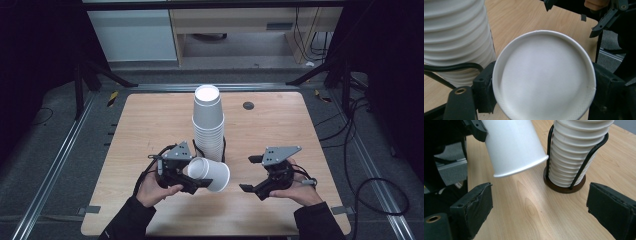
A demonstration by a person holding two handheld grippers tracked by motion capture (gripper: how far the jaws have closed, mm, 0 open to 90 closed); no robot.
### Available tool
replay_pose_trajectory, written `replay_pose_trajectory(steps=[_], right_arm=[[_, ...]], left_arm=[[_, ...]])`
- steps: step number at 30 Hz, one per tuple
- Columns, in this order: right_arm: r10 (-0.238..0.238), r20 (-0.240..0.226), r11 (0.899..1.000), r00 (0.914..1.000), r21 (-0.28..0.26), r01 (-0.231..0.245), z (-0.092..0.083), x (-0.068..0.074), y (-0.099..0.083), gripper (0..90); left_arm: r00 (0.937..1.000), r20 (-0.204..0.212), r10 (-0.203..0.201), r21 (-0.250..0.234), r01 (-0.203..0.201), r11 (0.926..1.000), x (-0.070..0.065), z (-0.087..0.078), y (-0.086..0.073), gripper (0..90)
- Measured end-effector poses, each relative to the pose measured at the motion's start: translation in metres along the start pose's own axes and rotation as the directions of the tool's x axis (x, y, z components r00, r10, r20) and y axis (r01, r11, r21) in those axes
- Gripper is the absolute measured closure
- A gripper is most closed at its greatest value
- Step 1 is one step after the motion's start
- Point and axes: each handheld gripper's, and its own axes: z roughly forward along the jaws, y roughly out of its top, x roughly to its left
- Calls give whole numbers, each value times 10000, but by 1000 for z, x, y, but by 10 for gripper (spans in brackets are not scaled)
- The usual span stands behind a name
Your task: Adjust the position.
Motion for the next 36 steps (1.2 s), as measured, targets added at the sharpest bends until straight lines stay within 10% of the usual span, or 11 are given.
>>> replay_pose_trajectory(steps=[27, 36], right_arm=[[692, 5, 9823, 9976, -1747, -681, 20, -1, -9, 122], [1139, -861, 9749, 9897, -1820, -1281, 20, -1, -9, 57]], left_arm=[[9983, 280, -510, -1814, 552, 9819, 9, -10, -4, 208], [9980, 404, -490, -2086, 564, 9764, 10, -15, -4, 208]])
